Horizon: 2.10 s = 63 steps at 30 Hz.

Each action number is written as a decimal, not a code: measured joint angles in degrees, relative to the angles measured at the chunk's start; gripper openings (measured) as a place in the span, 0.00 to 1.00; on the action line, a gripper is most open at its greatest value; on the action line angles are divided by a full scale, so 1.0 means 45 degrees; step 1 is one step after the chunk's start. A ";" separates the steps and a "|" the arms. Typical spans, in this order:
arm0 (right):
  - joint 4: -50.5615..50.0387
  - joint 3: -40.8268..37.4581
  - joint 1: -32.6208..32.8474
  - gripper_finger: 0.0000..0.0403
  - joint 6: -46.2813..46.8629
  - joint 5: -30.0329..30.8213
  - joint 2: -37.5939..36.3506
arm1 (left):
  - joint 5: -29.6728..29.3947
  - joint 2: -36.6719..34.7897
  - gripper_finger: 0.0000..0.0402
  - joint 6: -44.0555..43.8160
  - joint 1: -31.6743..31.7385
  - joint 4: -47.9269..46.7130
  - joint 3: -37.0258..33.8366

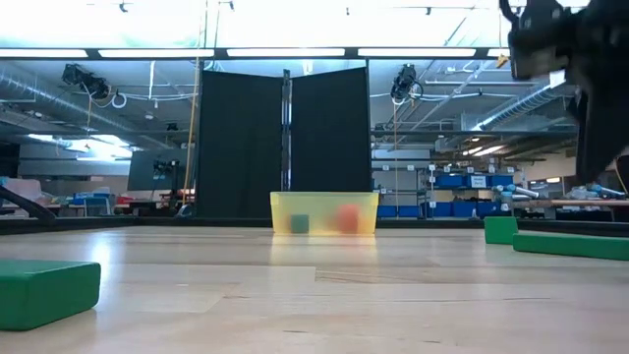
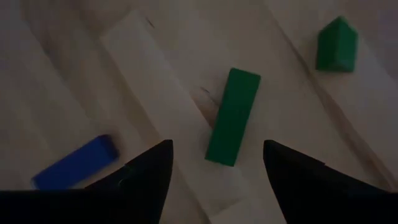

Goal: Sort blocks by size
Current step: Put the green rectangular block into the blue bin

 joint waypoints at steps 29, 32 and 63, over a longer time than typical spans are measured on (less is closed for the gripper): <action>0.2597 -0.0491 -0.1370 0.37 -0.0991 -0.1633 0.3334 | -0.0921 -0.1069 0.60 0.0226 -0.1394 -0.0451 0.0000; 0.2638 -0.0496 -0.1370 0.28 -0.0906 -0.1660 0.3349 | -0.1086 -0.1073 0.59 0.0000 -0.1658 -0.0416 0.0000; 0.9275 1.0279 -0.2032 0.28 -0.5537 -0.0722 0.8934 | -0.4755 -0.3646 0.59 0.5829 -0.4952 0.6273 0.0000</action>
